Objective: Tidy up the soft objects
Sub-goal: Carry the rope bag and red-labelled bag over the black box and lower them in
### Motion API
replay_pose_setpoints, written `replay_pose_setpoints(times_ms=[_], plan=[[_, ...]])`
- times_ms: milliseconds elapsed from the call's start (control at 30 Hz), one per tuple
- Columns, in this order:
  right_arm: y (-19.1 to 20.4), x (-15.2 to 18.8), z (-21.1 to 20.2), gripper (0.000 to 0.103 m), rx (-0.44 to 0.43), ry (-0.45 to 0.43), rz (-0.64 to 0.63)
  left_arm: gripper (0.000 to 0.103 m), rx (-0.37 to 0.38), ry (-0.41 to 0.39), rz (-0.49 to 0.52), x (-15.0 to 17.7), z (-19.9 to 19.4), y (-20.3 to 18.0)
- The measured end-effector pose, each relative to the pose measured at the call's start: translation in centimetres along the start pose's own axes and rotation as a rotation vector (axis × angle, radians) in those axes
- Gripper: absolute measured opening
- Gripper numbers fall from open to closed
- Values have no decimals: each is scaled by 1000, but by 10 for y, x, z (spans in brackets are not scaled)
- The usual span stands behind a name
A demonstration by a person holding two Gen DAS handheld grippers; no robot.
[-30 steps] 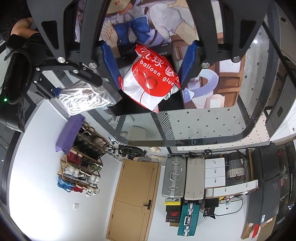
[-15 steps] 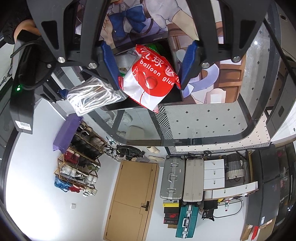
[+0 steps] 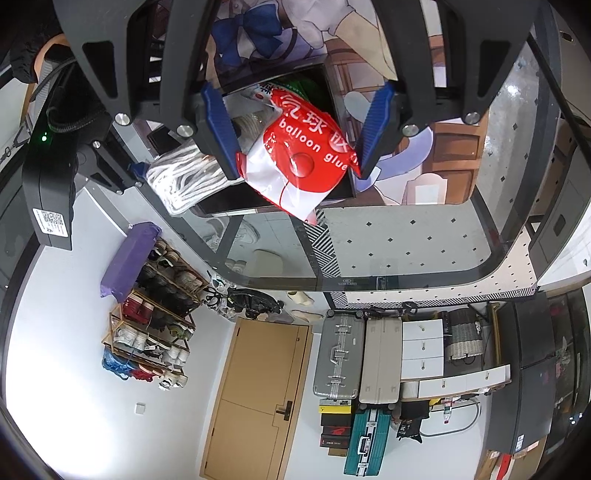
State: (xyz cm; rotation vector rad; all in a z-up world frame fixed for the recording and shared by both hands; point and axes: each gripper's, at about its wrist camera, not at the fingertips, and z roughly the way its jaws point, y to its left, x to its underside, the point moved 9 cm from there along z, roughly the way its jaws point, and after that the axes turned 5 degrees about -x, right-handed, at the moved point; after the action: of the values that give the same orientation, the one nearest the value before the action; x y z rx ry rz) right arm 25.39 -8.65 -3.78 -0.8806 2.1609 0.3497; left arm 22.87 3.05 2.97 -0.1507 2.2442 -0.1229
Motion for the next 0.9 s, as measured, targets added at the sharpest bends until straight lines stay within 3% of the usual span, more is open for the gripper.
replay_pose_setpoints(times_ms=[367,900], plan=[[8,5,18,81,-124,58,71,61,-4,9,-3,-2,9,3],[20,18,-1,87,-155,90,61,61,33,33,38,8,11,-12]])
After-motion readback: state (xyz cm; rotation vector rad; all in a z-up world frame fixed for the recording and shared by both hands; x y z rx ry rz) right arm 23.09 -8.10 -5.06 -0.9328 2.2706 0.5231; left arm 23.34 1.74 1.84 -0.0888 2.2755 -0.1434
